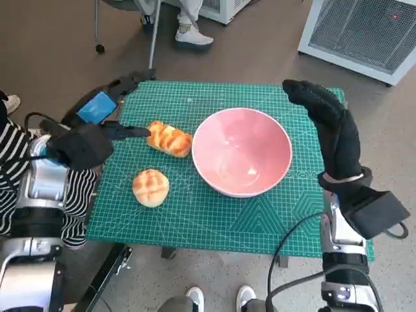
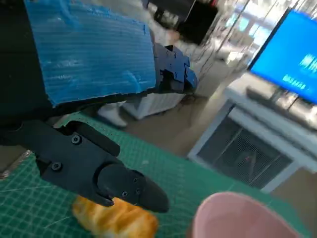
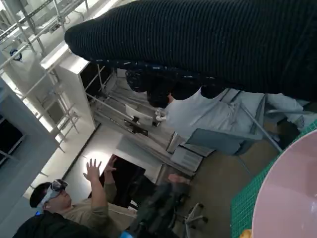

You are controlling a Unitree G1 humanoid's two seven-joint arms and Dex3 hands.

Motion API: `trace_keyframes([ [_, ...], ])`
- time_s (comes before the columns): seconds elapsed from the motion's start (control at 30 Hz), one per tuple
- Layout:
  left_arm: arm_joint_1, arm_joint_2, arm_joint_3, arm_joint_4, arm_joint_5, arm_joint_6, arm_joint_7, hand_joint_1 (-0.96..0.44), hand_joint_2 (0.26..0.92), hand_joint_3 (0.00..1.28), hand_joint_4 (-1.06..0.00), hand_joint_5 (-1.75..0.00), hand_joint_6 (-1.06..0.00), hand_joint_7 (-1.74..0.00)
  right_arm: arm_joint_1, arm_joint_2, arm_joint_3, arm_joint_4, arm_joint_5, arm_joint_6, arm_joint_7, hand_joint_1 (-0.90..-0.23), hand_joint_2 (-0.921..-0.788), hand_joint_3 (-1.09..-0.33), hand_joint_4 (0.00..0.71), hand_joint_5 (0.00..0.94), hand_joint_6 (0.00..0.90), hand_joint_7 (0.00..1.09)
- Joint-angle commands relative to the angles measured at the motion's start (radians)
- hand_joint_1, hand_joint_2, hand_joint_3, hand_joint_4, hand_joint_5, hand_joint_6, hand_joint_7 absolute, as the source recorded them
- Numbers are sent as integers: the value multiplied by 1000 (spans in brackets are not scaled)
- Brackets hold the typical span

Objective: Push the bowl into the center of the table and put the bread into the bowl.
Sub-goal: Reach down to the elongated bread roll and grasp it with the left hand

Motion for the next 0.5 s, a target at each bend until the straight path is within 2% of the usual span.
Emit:
trace_keyframes([
  [0.03, -52, -1, -55, 70, 47, -2, 3, -215, 742, 0, -180, 0, -335, -65, 17, 7, -7, 16, 12, 2, -10, -848, -921, -734, 197, 4, 6, 623],
  [0.3, -126, -22, -132, 211, 99, -16, -2, -114, 738, 1, -156, 0, -333, -37, 17, 4, -13, 27, 16, -4, -9, -849, -921, -733, 198, 4, 7, 619],
  [0.5, -188, -45, -200, 313, 150, 12, -9, -25, 733, 11, -126, -1, -300, -10, 16, 3, -19, 27, 19, -3, -9, -841, -921, -731, 200, 5, 15, 616],
])
